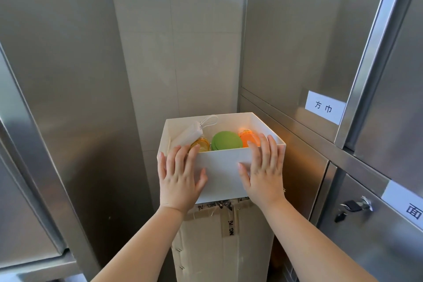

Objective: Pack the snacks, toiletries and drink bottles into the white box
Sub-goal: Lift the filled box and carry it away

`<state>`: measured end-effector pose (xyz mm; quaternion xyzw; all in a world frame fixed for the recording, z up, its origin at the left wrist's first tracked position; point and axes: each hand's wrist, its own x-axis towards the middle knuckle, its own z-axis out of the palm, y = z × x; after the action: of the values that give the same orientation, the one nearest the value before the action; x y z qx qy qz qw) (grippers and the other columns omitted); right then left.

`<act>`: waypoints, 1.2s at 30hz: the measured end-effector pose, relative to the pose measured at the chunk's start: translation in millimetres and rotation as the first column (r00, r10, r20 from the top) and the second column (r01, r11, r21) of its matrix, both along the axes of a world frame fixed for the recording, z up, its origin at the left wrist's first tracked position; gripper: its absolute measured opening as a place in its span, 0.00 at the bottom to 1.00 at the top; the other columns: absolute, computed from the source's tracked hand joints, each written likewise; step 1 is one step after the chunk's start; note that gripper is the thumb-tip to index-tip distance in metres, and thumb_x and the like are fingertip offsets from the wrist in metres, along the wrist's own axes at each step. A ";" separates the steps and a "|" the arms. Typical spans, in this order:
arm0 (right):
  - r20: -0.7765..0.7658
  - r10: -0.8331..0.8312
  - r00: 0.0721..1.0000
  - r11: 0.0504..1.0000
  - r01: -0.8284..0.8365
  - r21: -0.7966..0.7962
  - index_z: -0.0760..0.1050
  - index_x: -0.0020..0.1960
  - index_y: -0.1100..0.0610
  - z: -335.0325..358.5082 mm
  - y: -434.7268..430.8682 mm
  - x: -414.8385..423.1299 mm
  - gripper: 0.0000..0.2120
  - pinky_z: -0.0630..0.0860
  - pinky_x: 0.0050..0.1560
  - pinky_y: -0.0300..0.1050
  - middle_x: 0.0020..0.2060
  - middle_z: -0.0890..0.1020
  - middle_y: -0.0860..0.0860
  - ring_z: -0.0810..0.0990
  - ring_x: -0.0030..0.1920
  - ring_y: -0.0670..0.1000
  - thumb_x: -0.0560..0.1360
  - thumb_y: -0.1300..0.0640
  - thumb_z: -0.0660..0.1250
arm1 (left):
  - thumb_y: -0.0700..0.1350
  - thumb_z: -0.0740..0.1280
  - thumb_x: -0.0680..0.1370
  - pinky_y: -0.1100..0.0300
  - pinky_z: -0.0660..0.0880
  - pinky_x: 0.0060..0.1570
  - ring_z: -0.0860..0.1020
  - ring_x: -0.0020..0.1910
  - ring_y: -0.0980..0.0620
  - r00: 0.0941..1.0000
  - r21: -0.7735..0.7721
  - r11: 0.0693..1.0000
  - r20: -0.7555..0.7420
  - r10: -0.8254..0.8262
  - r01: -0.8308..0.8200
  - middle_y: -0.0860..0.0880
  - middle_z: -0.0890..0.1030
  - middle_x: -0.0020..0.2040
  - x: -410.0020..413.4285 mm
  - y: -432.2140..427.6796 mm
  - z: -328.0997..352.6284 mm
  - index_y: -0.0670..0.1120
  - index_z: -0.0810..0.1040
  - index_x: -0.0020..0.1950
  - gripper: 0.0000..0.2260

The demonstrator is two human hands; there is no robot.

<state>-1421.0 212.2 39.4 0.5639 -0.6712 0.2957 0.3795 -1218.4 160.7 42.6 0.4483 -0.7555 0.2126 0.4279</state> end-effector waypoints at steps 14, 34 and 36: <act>0.004 -0.070 0.998 0.996 0.069 0.058 0.58 0.72 0.57 -0.8 -87.7 -17.2 0.29 0.53 0.73 0.63 0.71 0.66 0.62 0.58 0.73 0.62 0.79 0.39 0.51 | 0.54 0.58 0.73 0.49 0.40 0.72 0.65 0.63 0.45 1.000 0.071 0.997 0.013 -0.027 0.026 0.49 0.67 0.61 -16.4 -82.5 1.1 0.49 0.65 0.65 0.21; 0.113 0.057 0.992 0.994 -0.068 0.090 0.61 0.69 0.55 0.5 -204.5 -41.2 0.27 0.45 0.74 0.61 0.71 0.62 0.58 0.57 0.73 0.61 0.77 0.39 0.52 | 0.54 0.56 0.74 0.40 0.52 0.67 0.66 0.62 0.45 0.998 0.039 0.999 0.050 0.026 -0.027 0.47 0.68 0.61 -39.7 -187.1 -3.5 0.49 0.65 0.65 0.21; 0.119 0.082 0.990 0.991 -0.093 0.092 0.61 0.69 0.55 1.2 -218.1 -43.8 0.27 0.45 0.74 0.61 0.71 0.61 0.58 0.57 0.73 0.61 0.77 0.39 0.53 | 0.54 0.56 0.74 0.40 0.51 0.67 0.66 0.63 0.45 0.997 0.051 0.998 0.058 0.042 -0.045 0.47 0.68 0.61 -41.9 -198.0 -3.4 0.49 0.65 0.65 0.21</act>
<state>-1464.8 -5.9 40.6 0.5926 -0.6802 0.3110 0.2991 -1260.3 -37.3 39.2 0.4694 -0.7627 0.2147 0.3897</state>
